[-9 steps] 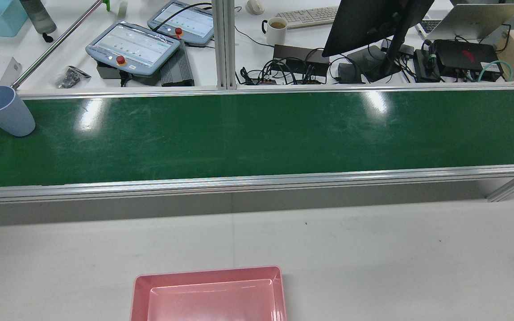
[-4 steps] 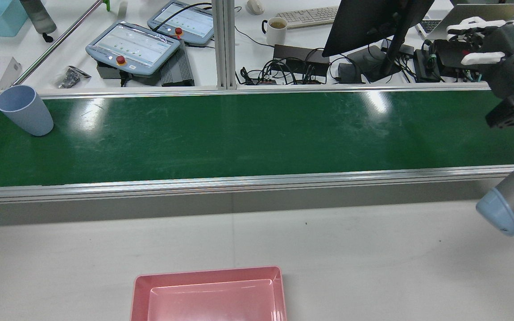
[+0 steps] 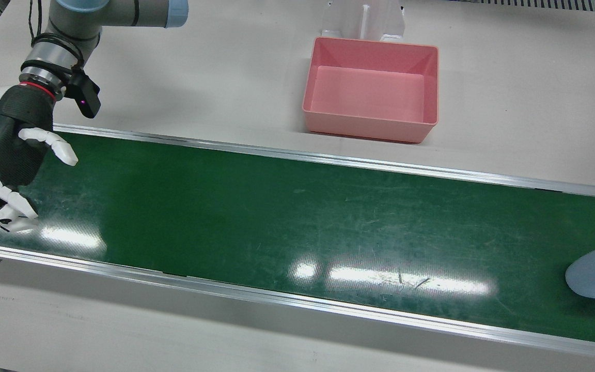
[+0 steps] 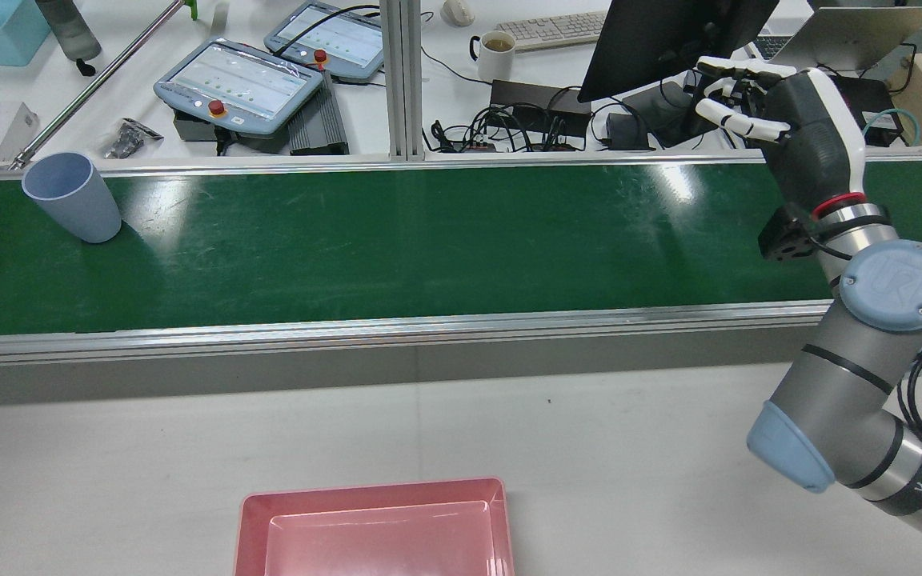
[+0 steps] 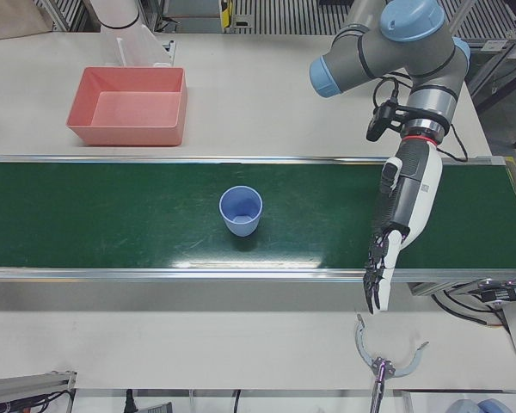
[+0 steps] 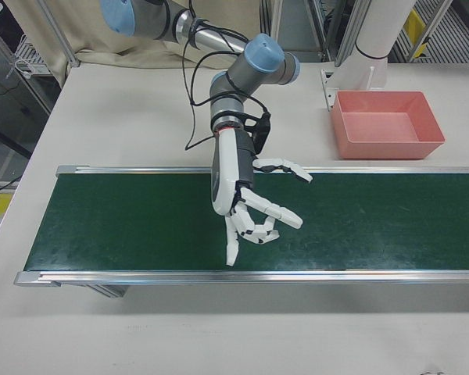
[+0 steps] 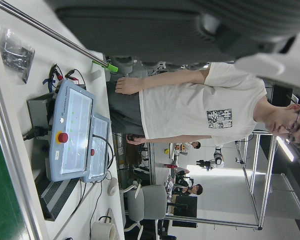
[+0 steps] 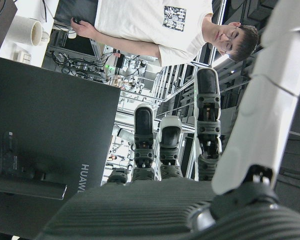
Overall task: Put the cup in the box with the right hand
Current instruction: 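Swing the right hand in over the belt toward the cup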
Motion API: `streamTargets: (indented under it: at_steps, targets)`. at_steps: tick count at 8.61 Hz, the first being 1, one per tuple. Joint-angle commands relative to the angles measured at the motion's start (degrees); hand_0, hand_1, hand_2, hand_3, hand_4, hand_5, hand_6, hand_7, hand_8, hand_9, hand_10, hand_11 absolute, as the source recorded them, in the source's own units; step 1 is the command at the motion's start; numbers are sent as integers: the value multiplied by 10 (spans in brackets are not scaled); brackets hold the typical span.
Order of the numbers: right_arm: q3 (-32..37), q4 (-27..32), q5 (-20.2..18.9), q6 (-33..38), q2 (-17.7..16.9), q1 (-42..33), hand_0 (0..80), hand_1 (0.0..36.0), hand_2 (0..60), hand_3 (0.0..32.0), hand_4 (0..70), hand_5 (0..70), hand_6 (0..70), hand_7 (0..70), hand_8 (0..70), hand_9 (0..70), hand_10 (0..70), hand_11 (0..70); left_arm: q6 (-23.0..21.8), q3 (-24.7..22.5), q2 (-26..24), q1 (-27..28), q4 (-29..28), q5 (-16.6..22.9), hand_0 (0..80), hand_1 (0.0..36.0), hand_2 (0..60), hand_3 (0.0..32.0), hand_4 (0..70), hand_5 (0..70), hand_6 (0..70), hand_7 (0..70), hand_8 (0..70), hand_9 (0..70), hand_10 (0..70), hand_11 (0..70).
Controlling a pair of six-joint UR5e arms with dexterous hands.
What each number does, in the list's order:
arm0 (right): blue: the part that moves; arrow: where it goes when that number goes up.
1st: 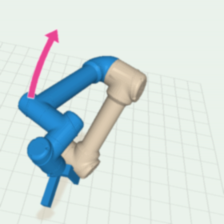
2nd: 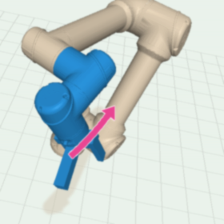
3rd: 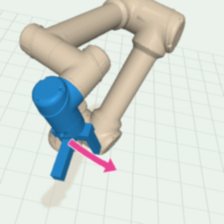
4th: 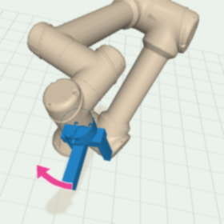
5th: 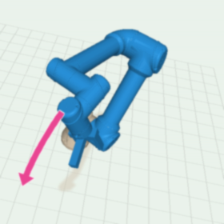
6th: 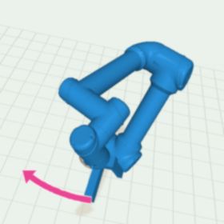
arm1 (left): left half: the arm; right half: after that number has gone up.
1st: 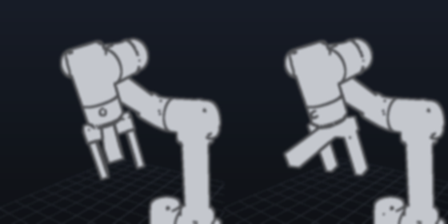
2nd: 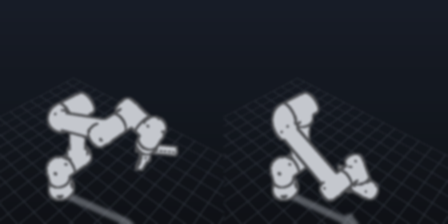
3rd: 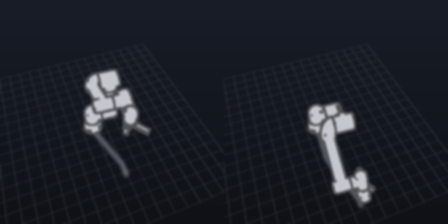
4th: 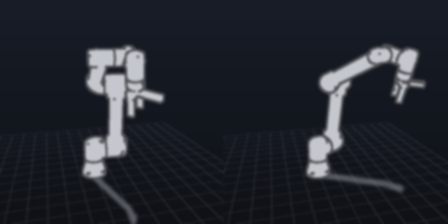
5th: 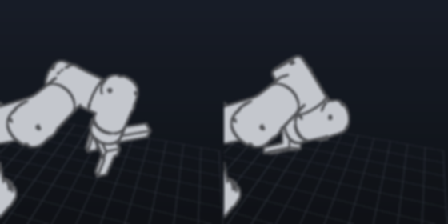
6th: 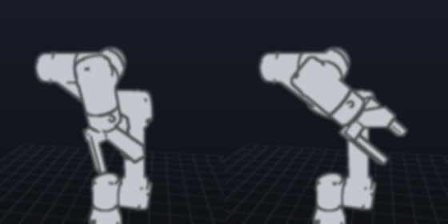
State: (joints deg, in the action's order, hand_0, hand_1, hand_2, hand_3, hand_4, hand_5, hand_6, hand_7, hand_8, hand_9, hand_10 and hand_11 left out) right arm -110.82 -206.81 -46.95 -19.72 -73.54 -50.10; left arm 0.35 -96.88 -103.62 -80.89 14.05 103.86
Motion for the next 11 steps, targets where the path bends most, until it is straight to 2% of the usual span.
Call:
streamTargets:
  at_steps: [1,2,3,4,5,6,7,9,11]
  targets:
    - [32,-13,105,-62,78,69,487,162,182,0,428,39,281,700,244,471,13,23,0,0,0,0,0,0,0,0,0,0,0,0,0,0,0,0,0,0]
    - [75,-12,105,-62,121,74,478,139,138,0,426,36,297,700,255,482,18,28,0,0,0,0,0,-1,0,0,0,0,0,0,0,0,0,0,0,0]
    - [112,-11,107,-63,150,82,469,118,112,0,435,31,299,700,259,486,21,31,0,0,0,0,-1,0,0,0,0,0,0,0,0,0,0,0,0,0]
    - [156,-5,107,-63,177,90,462,100,83,0,413,27,297,700,257,485,20,29,0,0,0,0,-1,0,0,0,0,0,0,0,0,0,0,0,0,0]
    - [175,1,109,-63,193,98,456,88,84,0,418,24,296,700,259,488,22,30,0,0,0,0,-1,0,0,0,0,0,0,0,0,0,0,0,0,0]
    - [174,5,109,-63,202,102,439,74,68,0,421,21,296,700,262,491,26,35,0,-1,0,0,0,0,0,0,0,0,0,0,0,0,0,0,0,0]
    - [174,5,108,-63,213,107,424,65,62,0,393,20,296,700,259,488,34,45,0,-1,0,0,0,0,0,0,0,0,0,0,0,0,0,0,0,0]
    - [174,4,110,-63,231,137,417,62,71,0,406,17,294,700,248,476,34,45,0,0,-1,0,0,0,0,0,0,0,0,0,0,0,0,0,0,0]
    - [174,2,119,-63,231,159,402,50,68,0,455,10,291,700,239,467,27,33,0,1,0,0,-1,0,0,0,0,0,0,0,0,0,0,0,0,0]
